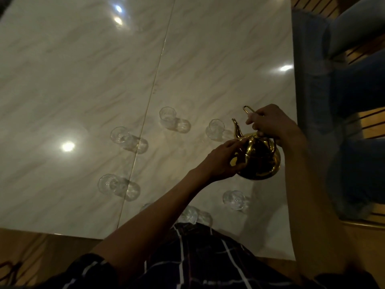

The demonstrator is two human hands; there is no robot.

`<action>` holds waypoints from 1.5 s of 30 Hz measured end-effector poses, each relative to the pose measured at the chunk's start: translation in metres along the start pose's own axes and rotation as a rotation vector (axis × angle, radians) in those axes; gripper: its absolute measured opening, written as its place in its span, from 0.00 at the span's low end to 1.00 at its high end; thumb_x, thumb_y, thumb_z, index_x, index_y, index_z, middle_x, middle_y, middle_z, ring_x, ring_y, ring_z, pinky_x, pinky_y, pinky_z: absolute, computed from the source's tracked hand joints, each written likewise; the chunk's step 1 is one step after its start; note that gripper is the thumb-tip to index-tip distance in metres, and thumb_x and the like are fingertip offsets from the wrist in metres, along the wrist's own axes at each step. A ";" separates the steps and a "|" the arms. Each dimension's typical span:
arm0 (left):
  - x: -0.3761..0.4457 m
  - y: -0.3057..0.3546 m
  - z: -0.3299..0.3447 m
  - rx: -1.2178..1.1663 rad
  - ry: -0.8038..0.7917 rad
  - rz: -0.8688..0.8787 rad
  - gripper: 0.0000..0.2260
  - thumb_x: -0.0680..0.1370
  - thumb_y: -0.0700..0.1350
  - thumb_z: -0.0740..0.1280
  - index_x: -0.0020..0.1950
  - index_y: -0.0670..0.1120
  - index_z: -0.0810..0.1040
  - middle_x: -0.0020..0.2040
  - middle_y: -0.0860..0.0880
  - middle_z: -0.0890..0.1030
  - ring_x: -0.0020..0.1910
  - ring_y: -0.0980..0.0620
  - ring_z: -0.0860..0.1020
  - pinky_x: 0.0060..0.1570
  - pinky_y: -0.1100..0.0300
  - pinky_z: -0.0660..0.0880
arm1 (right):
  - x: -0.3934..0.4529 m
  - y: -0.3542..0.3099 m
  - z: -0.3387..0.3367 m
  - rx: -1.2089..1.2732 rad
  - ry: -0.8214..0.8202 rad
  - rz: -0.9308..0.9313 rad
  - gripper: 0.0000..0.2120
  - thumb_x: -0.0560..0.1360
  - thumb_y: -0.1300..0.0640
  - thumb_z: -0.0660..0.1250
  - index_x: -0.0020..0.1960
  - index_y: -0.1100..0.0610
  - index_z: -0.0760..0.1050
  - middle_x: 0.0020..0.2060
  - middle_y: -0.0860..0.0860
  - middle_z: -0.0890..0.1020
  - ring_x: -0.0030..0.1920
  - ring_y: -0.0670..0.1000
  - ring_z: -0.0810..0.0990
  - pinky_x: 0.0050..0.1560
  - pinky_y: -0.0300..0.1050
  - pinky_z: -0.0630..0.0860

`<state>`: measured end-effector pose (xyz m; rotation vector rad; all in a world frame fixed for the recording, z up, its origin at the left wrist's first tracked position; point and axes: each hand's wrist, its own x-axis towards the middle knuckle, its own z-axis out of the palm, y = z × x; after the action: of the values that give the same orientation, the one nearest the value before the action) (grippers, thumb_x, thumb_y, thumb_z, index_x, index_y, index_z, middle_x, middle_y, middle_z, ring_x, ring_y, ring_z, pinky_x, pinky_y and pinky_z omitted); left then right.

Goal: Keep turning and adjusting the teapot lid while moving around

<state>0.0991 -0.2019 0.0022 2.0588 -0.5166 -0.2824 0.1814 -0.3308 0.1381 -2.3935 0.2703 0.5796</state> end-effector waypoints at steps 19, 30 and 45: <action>-0.003 -0.004 -0.001 -0.018 -0.023 -0.028 0.33 0.76 0.50 0.70 0.78 0.52 0.59 0.74 0.46 0.68 0.64 0.47 0.76 0.57 0.45 0.78 | 0.011 0.007 0.012 0.056 -0.022 0.035 0.13 0.80 0.58 0.61 0.52 0.66 0.80 0.35 0.55 0.77 0.28 0.48 0.72 0.29 0.39 0.70; -0.007 -0.009 0.003 -0.037 -0.020 -0.031 0.33 0.76 0.50 0.70 0.78 0.51 0.59 0.75 0.44 0.66 0.67 0.43 0.74 0.58 0.45 0.78 | 0.018 0.014 0.021 0.095 -0.021 0.049 0.12 0.79 0.59 0.61 0.52 0.66 0.80 0.35 0.54 0.77 0.29 0.48 0.72 0.31 0.41 0.70; -0.011 -0.015 0.008 0.028 -0.093 -0.122 0.35 0.76 0.53 0.68 0.79 0.47 0.58 0.76 0.41 0.63 0.70 0.41 0.70 0.61 0.43 0.75 | 0.031 0.027 0.034 0.120 -0.009 0.080 0.14 0.79 0.57 0.61 0.50 0.66 0.80 0.33 0.54 0.77 0.28 0.49 0.73 0.33 0.43 0.72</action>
<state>0.0896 -0.1959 -0.0153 2.1159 -0.4543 -0.4474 0.1884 -0.3315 0.0850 -2.2724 0.3874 0.5943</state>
